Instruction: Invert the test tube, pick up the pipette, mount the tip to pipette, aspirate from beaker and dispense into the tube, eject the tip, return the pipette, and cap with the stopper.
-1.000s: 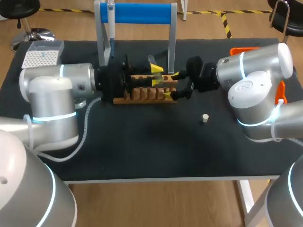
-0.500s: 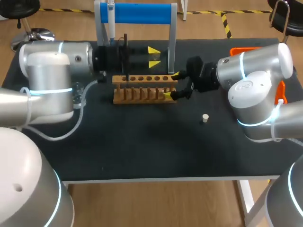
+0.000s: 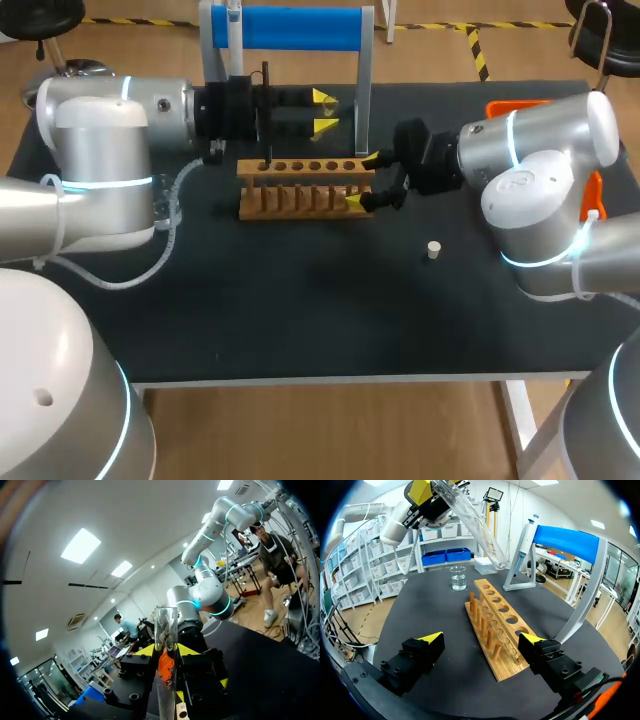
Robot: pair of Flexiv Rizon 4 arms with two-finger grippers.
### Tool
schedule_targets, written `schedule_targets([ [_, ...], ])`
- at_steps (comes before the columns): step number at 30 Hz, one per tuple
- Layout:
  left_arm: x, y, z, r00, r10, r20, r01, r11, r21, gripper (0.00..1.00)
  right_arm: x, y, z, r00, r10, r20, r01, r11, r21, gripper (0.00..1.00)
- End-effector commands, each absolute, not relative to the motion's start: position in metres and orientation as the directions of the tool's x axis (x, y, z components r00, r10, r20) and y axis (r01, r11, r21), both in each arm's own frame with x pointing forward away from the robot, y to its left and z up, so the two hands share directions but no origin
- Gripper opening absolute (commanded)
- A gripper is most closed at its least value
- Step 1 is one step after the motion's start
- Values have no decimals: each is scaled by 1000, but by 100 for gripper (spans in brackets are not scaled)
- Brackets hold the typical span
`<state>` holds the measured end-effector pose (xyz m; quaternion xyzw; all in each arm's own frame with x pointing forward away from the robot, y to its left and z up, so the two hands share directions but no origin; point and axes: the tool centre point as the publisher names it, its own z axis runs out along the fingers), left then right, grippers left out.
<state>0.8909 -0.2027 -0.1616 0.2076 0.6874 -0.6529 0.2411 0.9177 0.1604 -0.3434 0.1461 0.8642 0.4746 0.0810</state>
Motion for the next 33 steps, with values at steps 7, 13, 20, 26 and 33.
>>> schedule_targets([
  [7,889,-202,-160,-798,-31,-602,600,66,-798,0,917,160,-343,-944,331,-2,176,508,843,100],
  [13,891,-201,-160,-814,-42,-580,578,52,-814,0,917,160,-343,-944,331,-2,176,508,843,100],
  [20,908,-194,-154,-899,-52,-434,435,3,-901,0,917,160,-343,-944,331,-2,176,508,843,100],
  [26,917,-194,-154,-940,-51,-337,336,30,-941,0,917,160,-343,-944,331,-2,176,508,843,100],
  [33,924,-197,-160,-963,-92,-254,251,38,-967,0,917,160,-343,-944,331,-2,176,508,843,100],
])
